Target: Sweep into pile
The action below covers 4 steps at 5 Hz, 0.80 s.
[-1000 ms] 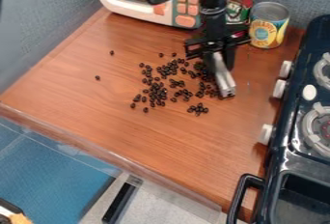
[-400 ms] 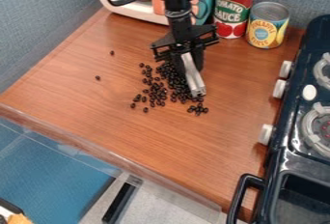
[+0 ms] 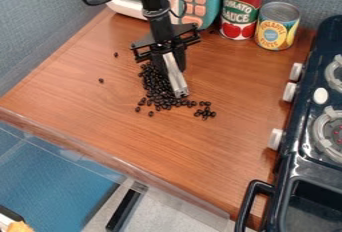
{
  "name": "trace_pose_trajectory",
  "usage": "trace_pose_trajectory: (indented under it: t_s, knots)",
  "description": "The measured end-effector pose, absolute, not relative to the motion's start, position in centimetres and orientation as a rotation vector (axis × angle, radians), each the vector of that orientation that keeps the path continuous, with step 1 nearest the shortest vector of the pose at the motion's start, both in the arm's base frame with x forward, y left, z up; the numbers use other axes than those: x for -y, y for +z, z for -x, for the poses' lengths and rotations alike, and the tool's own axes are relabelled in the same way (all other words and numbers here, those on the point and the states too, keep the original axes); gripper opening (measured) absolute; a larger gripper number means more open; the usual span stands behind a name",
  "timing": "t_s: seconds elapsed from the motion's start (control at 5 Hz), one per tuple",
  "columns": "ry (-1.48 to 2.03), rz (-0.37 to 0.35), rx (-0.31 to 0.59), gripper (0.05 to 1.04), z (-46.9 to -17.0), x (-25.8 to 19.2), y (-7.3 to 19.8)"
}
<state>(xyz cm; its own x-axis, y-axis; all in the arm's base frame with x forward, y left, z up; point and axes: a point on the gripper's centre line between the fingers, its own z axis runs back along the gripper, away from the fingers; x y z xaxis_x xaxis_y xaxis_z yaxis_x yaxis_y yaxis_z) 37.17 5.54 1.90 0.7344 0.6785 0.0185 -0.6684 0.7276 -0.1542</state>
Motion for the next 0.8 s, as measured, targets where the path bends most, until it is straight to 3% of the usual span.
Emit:
trace_pose_trajectory:
  t_s: [0.8]
  knots:
    - [0.828, 0.125, 0.056, 0.344, -33.3, -13.1, 2.2]
